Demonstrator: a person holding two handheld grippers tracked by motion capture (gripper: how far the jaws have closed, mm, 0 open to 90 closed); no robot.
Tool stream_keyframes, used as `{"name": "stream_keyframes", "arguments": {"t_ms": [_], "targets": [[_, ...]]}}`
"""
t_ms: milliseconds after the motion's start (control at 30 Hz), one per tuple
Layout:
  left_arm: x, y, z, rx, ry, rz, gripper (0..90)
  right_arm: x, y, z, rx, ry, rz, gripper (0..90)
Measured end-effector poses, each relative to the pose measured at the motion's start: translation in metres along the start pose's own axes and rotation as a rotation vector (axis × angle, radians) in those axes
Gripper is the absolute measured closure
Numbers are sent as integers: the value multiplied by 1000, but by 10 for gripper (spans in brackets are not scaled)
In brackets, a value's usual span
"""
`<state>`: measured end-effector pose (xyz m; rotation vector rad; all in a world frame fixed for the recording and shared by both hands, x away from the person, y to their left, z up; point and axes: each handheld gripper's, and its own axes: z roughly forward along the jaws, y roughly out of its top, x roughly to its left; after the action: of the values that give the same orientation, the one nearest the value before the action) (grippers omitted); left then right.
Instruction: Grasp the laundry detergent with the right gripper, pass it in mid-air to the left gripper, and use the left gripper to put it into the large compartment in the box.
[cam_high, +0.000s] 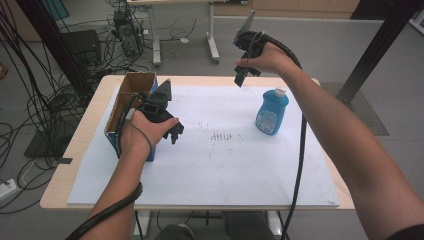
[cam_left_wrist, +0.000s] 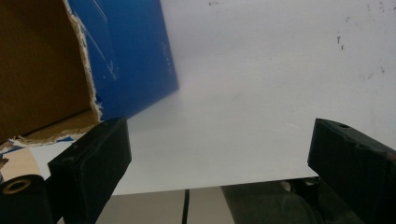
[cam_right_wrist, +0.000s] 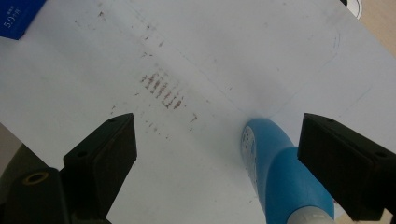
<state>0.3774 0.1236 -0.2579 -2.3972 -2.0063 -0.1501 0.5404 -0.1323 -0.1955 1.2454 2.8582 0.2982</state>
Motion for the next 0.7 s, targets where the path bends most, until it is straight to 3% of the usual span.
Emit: {"name": "stream_keyframes", "arguments": {"t_ms": [300, 700], "targets": [[-3, 3, -5, -9, 6, 1, 65, -4, -7, -4, -4, -6, 5, 118], [-16, 9, -10, -14, 12, 25, 64, -13, -27, -24, -33, -16, 18, 114]]}}
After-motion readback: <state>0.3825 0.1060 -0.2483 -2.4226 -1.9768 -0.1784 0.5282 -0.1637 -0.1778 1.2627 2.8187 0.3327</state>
